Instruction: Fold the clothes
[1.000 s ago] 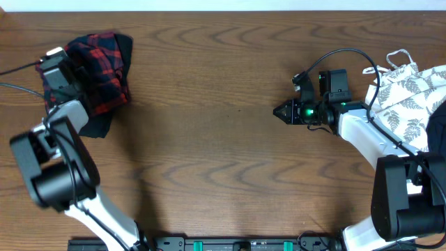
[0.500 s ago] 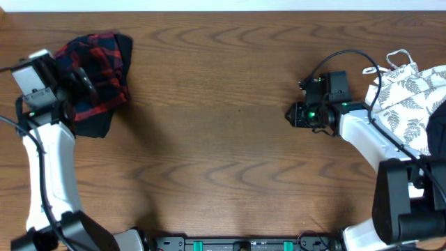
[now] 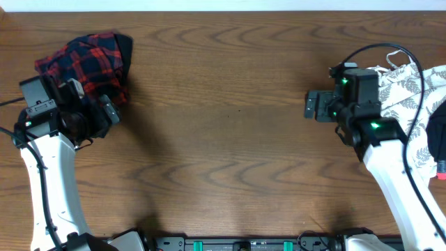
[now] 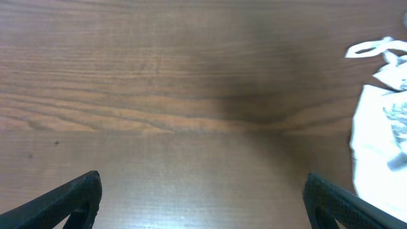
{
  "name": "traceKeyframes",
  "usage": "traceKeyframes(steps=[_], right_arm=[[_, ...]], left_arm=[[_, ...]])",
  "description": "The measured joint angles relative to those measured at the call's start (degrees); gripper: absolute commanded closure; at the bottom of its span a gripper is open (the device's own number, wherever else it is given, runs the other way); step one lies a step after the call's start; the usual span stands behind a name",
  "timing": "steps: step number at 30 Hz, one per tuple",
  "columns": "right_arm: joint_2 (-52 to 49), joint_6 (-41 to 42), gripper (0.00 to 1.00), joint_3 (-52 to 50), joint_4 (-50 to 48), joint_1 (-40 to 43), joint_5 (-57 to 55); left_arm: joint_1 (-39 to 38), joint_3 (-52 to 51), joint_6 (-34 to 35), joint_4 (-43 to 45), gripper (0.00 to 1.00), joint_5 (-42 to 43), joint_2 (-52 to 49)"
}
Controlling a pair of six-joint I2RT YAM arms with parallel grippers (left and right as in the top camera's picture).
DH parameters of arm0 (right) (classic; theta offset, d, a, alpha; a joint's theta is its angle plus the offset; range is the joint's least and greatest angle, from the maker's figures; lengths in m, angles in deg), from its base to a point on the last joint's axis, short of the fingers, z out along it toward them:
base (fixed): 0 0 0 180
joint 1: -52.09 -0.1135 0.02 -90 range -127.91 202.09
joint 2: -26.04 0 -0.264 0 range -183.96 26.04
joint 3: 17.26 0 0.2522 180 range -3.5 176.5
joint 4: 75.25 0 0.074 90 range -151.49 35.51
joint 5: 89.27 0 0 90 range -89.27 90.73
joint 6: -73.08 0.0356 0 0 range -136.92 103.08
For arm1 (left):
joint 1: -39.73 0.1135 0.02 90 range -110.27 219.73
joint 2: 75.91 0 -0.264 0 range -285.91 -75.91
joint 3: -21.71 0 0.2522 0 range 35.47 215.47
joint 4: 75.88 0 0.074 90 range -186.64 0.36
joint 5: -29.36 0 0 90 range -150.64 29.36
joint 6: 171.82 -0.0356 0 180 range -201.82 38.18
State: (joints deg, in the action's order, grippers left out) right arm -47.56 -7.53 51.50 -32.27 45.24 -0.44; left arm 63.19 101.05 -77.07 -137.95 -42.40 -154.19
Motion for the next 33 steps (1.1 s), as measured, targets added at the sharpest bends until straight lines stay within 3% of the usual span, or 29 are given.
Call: traceKeyframes(steps=[6, 13, 19, 25, 33], right_arm=[[6.56, 1.60, 0.01, -0.04, 9.97, 2.03, -0.87], [20.48, 3.04, 0.01, -0.07, 20.79, 2.14, -1.22], [36.96, 3.89, 0.01, -2.84, 23.54, 2.12, -3.17], [50.77, 6.08, 0.01, -11.23, 26.23, 2.12, -4.37], [53.42, 9.92, 0.01, -14.49, 28.17, 2.12, -4.55]], left_arm=[[-0.59, -0.63, -1.51, -1.57, 0.02, 1.09, 5.53], [-3.50, -2.10, -5.73, -1.42, 0.02, 1.36, 28.87], [-7.91, -5.62, -7.15, -4.13, 0.02, 2.45, 43.19], [-10.93, -11.82, -7.65, -6.08, 0.02, 2.62, 45.86], [-11.26, -19.50, -7.78, -5.05, 0.02, 2.62, 45.27]])
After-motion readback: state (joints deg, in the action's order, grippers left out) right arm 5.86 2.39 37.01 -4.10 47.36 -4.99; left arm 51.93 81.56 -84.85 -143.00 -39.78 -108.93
